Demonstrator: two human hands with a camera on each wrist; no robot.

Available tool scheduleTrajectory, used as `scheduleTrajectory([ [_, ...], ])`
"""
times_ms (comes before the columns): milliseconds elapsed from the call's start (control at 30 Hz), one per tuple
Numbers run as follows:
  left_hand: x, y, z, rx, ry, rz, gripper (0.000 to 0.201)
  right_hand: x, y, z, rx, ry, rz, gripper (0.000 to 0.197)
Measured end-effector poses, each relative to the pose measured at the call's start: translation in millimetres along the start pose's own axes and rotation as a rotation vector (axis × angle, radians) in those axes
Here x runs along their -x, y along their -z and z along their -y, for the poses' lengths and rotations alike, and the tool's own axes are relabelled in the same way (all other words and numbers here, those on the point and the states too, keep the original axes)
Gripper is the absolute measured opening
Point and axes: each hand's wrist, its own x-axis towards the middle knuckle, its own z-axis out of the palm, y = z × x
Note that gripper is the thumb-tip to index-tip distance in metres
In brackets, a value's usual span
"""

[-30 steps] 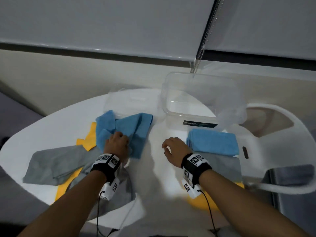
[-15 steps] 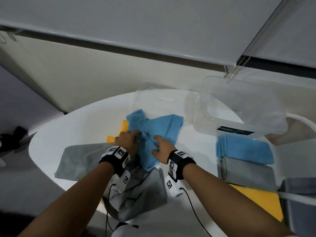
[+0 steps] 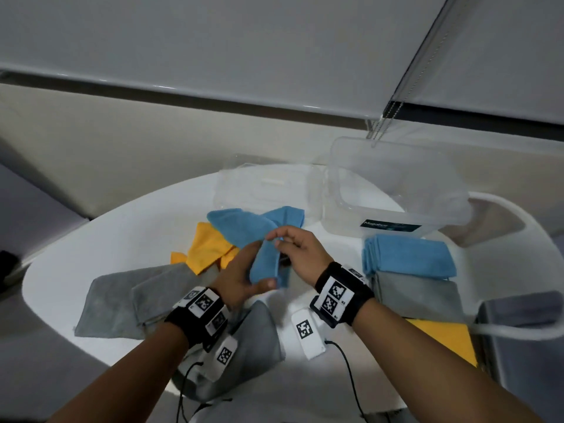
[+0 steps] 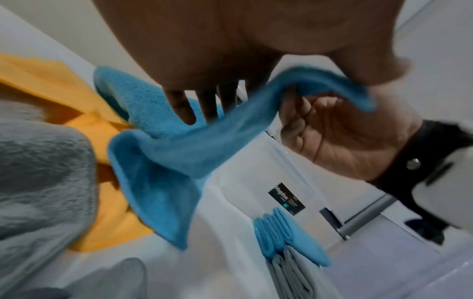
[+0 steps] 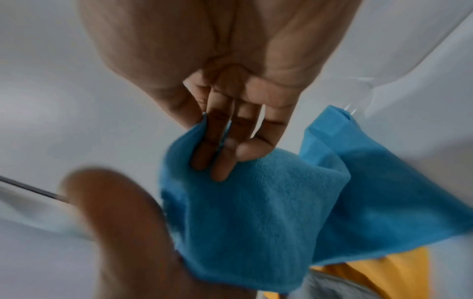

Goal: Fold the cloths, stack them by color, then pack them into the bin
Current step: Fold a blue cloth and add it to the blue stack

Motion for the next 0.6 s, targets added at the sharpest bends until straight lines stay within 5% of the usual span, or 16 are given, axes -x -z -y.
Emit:
scheduleTrajectory([
  [100, -7.0, -15.5, -4.2, -0.101, -0.062, 0.014, 0.083, 10.5, 19.5, 18.2, -0.147, 0.035, 0.023, 0.039],
  [200, -12.7, -17.7, -1.3, -0.436, -0.061, -0.198, 0.046, 19.4, 46.1, 22.2, -0.068, 0.152, -0.044, 0.048],
  [333, -14.0, -14.4, -28.1, -0.530, 0.038, -0.350, 0.040, 33.5, 89.2, 27.8, 0.189, 0.208, -0.199, 0.031],
  [500, -33.1, -33.7, -90.2, -0.618, -0.019, -0.248, 0.013, 56.2, 106.5, 28.3, 0.570, 0.378, -0.049, 0.051],
  [600, -45.3, -47.9, -111.3, -0.705, -0.034, -0.195, 0.018, 66.8, 104.1, 37.5, 0.473, 0.544, -0.043, 0.024],
])
